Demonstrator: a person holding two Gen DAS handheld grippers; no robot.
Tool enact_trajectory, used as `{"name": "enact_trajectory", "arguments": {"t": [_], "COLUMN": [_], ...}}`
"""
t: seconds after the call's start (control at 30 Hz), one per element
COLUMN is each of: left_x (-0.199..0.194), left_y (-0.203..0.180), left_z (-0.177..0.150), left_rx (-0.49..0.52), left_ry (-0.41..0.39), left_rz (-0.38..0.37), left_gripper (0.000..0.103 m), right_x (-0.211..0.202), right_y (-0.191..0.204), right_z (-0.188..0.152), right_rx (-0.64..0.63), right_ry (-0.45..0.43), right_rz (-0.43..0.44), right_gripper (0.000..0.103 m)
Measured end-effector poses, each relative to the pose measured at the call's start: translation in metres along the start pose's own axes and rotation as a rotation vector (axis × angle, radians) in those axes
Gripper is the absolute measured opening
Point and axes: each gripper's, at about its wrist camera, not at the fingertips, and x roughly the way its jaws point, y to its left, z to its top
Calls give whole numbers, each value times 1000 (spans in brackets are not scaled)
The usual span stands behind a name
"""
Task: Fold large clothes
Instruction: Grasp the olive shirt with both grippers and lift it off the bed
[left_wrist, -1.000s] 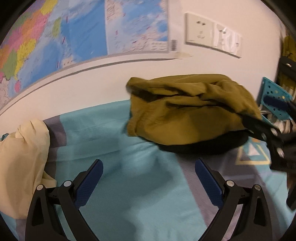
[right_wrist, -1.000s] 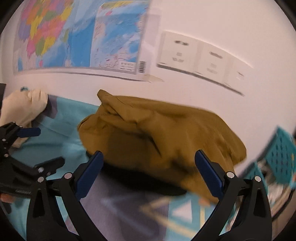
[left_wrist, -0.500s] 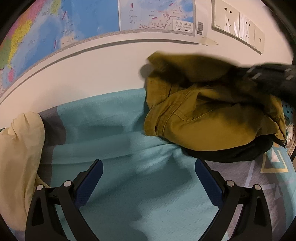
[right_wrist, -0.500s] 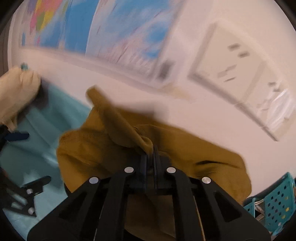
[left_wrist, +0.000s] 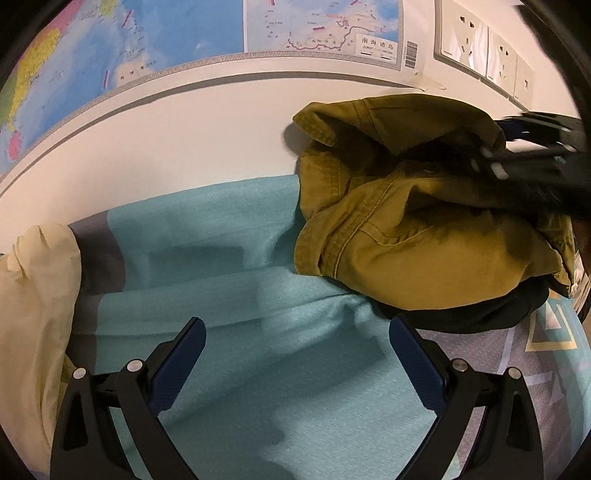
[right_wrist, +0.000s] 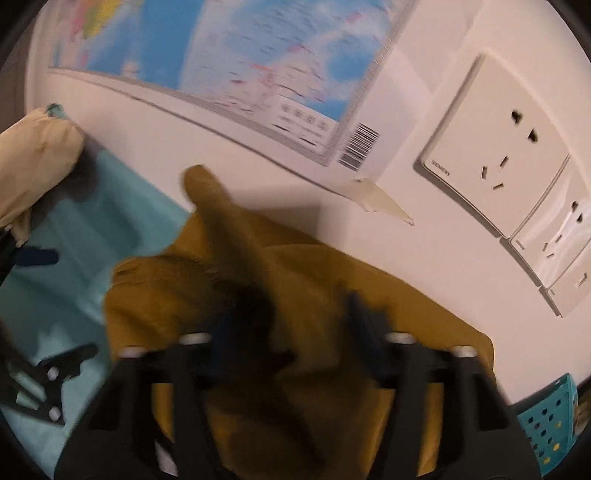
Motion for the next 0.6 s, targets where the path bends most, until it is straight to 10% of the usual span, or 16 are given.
{"name": "enact_trajectory", "arguments": {"t": [0.27, 0.5, 0.6], "left_x": [3, -34, -36], "left_y": [23, 6, -16], "left_z": [3, 18, 26], "left_rx": [-44, 32, 117], "left_ry": [-33, -219, -277], "left_rz": [-166, -445, -437], "left_gripper": [96, 96, 96], "right_x": [-111, -199, -228], "right_y": [-71, -129, -138], "right_z": [10, -20, -29], "right_rx": [212, 373, 388], "right_ry": [-235, -327, -363], "right_rz": [22, 14, 22], "right_gripper": [4, 4, 4]}}
